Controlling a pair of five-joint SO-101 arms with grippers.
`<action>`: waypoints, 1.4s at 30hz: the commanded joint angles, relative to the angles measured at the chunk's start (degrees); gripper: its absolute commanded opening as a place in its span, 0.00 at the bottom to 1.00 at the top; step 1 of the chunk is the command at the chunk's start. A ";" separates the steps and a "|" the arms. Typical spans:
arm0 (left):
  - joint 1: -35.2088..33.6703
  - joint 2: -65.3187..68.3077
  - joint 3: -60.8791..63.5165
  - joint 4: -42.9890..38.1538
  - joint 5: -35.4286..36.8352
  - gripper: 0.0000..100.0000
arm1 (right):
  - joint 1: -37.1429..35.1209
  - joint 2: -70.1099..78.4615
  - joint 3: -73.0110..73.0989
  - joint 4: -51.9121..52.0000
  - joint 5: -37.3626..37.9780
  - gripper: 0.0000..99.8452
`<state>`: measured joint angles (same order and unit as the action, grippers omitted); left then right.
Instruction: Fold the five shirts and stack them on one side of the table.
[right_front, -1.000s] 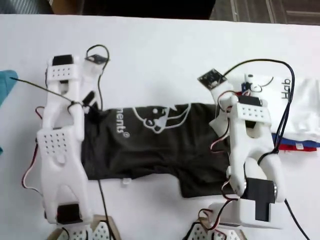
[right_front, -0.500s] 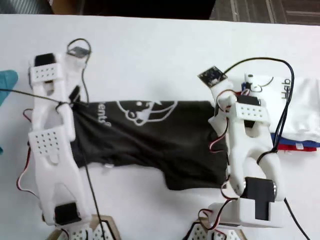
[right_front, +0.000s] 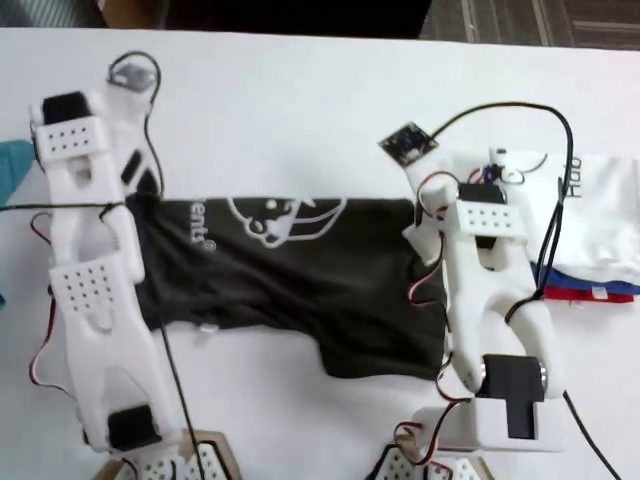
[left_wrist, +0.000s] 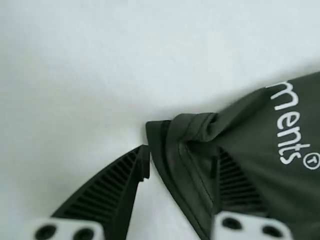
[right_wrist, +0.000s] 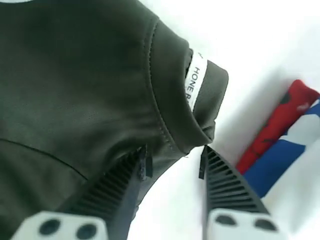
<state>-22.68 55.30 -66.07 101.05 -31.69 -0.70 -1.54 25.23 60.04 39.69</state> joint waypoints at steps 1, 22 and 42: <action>0.97 -5.19 -1.45 -0.53 1.58 0.23 | -0.31 -0.84 -2.02 1.27 -0.44 0.16; -6.24 9.32 -1.27 -7.65 16.88 0.23 | -0.22 -0.84 -2.37 8.22 -0.35 0.16; 6.51 -12.84 6.37 1.58 11.87 0.23 | -9.27 -25.89 18.20 16.40 8.35 0.15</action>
<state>-18.46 51.78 -68.35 101.41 -19.12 -8.18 -22.81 38.86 76.66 46.02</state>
